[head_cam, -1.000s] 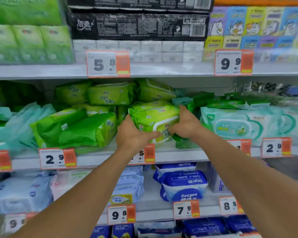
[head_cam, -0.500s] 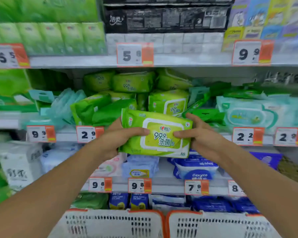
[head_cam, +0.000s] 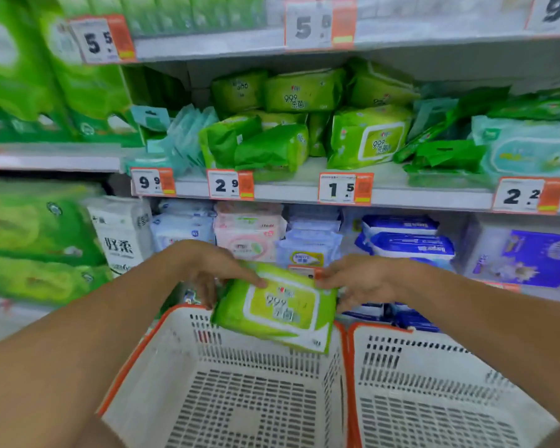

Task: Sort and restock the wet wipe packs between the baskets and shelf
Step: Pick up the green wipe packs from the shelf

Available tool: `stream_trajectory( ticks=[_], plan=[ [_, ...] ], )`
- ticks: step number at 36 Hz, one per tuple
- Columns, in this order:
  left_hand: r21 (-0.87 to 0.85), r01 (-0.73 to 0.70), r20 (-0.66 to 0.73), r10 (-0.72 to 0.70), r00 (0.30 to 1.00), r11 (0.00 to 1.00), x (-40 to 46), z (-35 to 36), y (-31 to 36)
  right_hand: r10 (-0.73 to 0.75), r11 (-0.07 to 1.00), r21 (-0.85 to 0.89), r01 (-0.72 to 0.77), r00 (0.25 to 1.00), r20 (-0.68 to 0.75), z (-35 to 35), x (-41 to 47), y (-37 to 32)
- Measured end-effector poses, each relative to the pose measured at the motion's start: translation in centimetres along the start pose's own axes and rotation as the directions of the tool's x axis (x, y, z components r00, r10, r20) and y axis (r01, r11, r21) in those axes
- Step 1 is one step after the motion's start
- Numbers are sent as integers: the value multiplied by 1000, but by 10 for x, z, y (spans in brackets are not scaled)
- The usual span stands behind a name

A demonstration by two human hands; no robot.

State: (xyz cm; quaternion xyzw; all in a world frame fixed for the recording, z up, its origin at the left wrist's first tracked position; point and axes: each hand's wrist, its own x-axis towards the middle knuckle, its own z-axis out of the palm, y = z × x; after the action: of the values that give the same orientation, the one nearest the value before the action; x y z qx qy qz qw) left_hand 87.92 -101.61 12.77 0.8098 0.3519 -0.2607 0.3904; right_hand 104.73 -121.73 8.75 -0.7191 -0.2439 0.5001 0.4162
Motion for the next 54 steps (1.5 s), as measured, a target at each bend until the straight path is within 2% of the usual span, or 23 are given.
stream_trajectory(
  ticks=[2,3,4,6,8,9,11,13,15,17,20,25,29,32,34,36,38,40,43,45,49,51,54],
  plan=[
    [244,-1,-96,25,995,970,9,-4,10,-43,968,-249,6,989,-142,-5,0,-14],
    [219,-100,-162,137,977,971,14,-8,20,-171,915,-399,59,953,-251,-15,-3,-28],
    [121,-258,-234,280,931,959,18,-9,36,-360,830,-543,125,865,-351,-29,-8,-43],
    [-73,-607,-426,526,736,791,20,-10,78,-709,619,-763,185,551,-440,-64,-28,-68],
    [-78,-813,-560,650,514,576,15,-7,122,-850,486,-867,107,287,-441,-102,-47,-78],
    [-60,-860,-593,675,439,506,15,-6,141,-858,476,-879,18,230,-459,-121,-55,-77],
    [-17,-898,-623,697,354,440,21,-3,173,-790,541,-826,-158,243,-563,-155,-62,-70],
    [57,-907,-648,707,284,417,36,0,195,-662,623,-745,-238,348,-664,-177,-59,-61],
    [120,-896,-644,720,258,428,51,2,209,-568,682,-696,-224,437,-697,-188,-50,-55],
    [162,-878,-625,735,262,450,65,6,219,-512,715,-656,-242,458,-727,-194,-45,-62],
    [114,-867,-609,724,325,486,78,13,229,-409,751,-596,-283,509,-757,-199,-43,-83],
    [119,-733,-581,646,495,669,87,7,247,-365,686,-616,-388,549,-752,-202,-28,-95],
    [-26,-698,-433,621,654,716,70,6,255,-339,720,-605,-340,588,-734,-198,-22,-104],
    [-83,-664,-392,588,708,743,65,4,259,-446,745,-618,-253,501,-742,-202,-18,-98],
    [-164,-644,-378,555,741,747,65,2,261,-483,821,-566,-77,437,-759,-206,-13,-92],
    [-303,-627,-379,513,770,717,65,-1,263,-502,841,-537,62,457,-734,-208,-7,-88],
    [-456,-625,-381,496,780,633,62,-3,264,-572,797,-590,133,484,-663,-211,-4,-87],
    [-560,-618,-364,507,782,552,57,-7,264,-646,738,-652,173,462,-608,-212,-6,-88],
    [-634,-592,-352,496,794,498,54,-9,264,-768,593,-791,152,402,-498,-206,-7,-84],
    [-686,-578,-364,479,799,443,56,-8,266,-839,506,-847,164,321,-439,-201,-6,-78],
    [-793,-565,-397,511,762,227,58,-5,271,-914,406,-862,304,156,-375,-188,-6,-73],
    [-815,-553,-415,489,767,176,62,-6,272,-945,326,-875,357,120,-303,-175,-6,-75],
    [-814,-574,-490,423,762,91,67,-6,267,-971,237,-886,398,125,-204,-156,-4,-77]
  ],
)
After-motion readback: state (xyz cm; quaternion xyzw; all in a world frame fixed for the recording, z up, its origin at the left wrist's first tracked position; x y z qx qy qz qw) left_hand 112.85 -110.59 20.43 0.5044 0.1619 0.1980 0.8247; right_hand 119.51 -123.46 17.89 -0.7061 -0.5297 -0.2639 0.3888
